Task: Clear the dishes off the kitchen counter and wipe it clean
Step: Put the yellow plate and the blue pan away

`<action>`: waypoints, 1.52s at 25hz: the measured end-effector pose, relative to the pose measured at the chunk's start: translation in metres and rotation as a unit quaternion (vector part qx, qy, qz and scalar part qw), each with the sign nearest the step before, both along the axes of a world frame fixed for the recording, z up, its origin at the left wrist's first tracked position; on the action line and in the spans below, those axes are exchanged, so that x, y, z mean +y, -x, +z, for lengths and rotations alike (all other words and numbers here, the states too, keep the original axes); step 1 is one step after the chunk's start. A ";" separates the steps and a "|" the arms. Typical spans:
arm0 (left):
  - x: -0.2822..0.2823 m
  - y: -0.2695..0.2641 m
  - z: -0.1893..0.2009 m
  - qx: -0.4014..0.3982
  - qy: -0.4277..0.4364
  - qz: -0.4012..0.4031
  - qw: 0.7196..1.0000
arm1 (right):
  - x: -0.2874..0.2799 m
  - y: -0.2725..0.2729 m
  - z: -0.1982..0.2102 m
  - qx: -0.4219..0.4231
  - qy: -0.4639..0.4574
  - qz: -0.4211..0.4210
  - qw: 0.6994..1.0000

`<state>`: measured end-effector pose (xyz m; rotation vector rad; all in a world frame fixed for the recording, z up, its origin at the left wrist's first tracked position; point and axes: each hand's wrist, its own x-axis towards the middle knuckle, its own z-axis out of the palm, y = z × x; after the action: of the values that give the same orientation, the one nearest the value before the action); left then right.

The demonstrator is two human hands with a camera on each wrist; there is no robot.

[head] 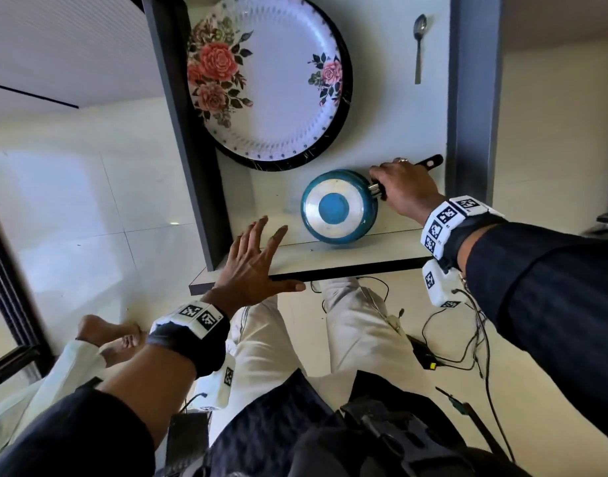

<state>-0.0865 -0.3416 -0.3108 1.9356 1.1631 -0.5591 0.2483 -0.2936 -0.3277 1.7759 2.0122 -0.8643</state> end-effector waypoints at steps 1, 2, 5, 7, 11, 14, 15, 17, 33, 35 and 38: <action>0.007 -0.002 0.000 -0.007 -0.005 -0.009 1.000 | -0.001 -0.004 -0.003 -0.004 0.004 -0.007 1.000; 0.015 -0.005 0.000 -0.014 -0.016 -0.021 1.000 | -0.001 -0.006 -0.005 -0.006 0.007 -0.014 1.000; 0.035 -0.018 0.002 -0.042 -0.070 -0.084 0.993 | -0.002 -0.008 -0.011 0.001 0.013 -0.041 0.999; 0.042 -0.021 0.006 -0.055 -0.093 -0.104 0.989 | -0.003 -0.006 -0.010 0.011 0.013 -0.072 0.997; 0.059 -0.023 0.013 -0.055 -0.111 -0.112 0.986 | -0.005 0.007 0.003 0.085 -0.030 -0.200 0.976; 0.083 -0.028 0.022 -0.071 -0.119 -0.105 0.985 | -0.002 0.016 0.017 0.119 -0.088 -0.226 0.963; 0.090 -0.029 0.025 -0.079 -0.116 -0.088 0.986 | -0.003 0.018 0.020 0.127 -0.104 -0.220 0.962; 0.102 -0.033 0.028 -0.081 -0.116 -0.044 0.989 | -0.002 0.020 0.023 0.134 -0.128 -0.197 0.963; 0.214 -0.068 0.031 -0.062 -0.070 0.459 0.883 | 0.131 0.030 0.041 0.314 0.011 -0.759 0.570; 0.238 -0.071 0.027 -0.152 0.023 0.481 0.863 | 0.157 0.031 0.045 0.379 0.013 -0.714 0.589; 0.278 -0.081 0.030 -0.217 0.055 0.500 0.837 | 0.197 0.028 0.047 0.406 -0.008 -0.672 0.619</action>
<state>-0.0052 -0.0634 -0.2808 1.0177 1.5581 0.3602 0.2203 -0.0965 -0.2805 3.1704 0.3692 -2.3344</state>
